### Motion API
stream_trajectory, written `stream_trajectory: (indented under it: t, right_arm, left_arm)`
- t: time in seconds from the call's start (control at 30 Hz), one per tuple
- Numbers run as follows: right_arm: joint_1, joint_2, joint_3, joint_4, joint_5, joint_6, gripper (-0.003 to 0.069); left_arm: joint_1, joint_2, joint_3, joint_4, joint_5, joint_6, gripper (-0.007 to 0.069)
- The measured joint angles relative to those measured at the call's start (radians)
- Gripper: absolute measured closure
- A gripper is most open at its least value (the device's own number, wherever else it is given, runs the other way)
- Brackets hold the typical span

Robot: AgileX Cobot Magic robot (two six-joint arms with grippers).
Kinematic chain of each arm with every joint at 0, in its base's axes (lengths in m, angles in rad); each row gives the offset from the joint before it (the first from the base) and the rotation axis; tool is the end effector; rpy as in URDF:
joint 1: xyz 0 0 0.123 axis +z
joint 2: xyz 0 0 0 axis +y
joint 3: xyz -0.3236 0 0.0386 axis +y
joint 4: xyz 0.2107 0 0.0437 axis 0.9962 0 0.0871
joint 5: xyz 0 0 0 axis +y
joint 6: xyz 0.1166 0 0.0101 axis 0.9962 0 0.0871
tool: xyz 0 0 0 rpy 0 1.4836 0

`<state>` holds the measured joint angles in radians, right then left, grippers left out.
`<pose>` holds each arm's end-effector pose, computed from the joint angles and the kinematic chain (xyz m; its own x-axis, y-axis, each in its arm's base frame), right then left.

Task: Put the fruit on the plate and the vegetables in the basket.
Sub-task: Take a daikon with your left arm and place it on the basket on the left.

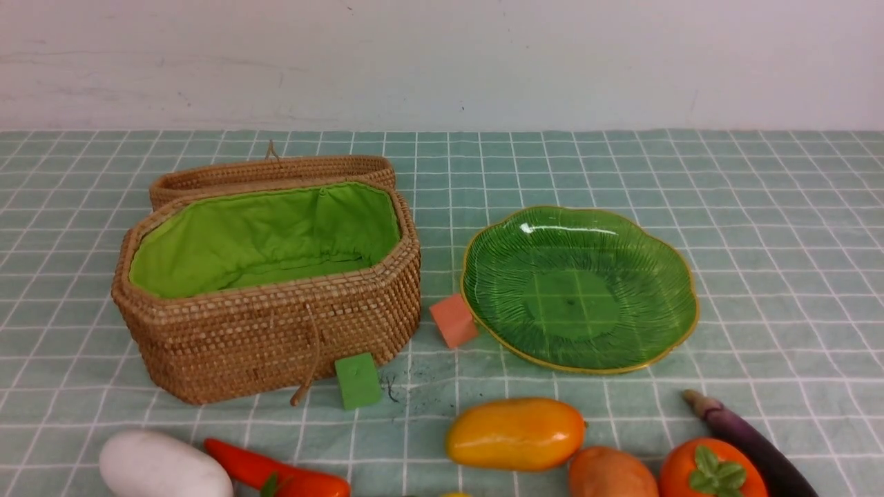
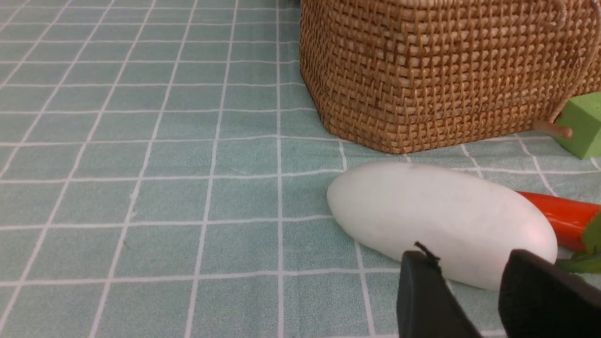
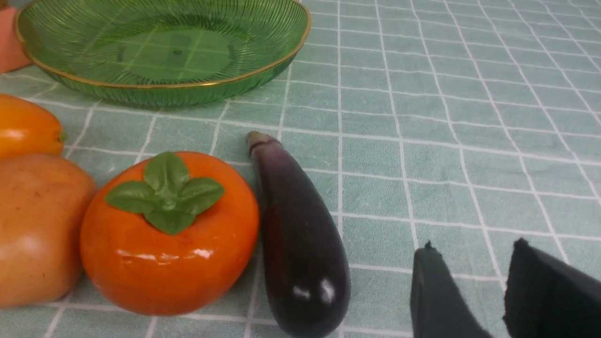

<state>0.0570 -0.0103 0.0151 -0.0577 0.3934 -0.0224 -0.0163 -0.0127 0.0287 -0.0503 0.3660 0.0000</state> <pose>-0.0015 -0.0027 0.1651 -0.3014 -0.0929 -0.9490 -0.0589 0.9952 -0.0787 -0.0008 -0.0021 0.1638 -0.2914 -0.0422 -0.9557 0.0199 0.9985 -0.0502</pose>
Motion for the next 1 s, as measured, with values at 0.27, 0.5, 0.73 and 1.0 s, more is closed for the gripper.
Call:
stream_trajectory:
  t: [0.27, 0.5, 0.73, 1.0]
  right_arm:
    - [0.0, 0.0, 0.0, 0.0, 0.0, 0.0, 0.0419]
    - [0.0, 0.0, 0.0, 0.0, 0.0, 0.0, 0.0419]
    - [0.0, 0.0, 0.0, 0.0, 0.0, 0.0, 0.0419]
    - [0.0, 0.0, 0.0, 0.0, 0.0, 0.0, 0.0419]
  left_arm:
    - [0.0, 0.0, 0.0, -0.176, -0.119, -0.1, 0.0386]
    - [0.0, 0.0, -0.002, -0.494, -0.47, -0.244, 0.0386]
    - [-0.008, 0.004, -0.267, -0.448, -0.36, -0.25, 0.0386]
    - [-0.008, 0.219, -0.546, -0.32, 0.113, -0.252, 0.0386]
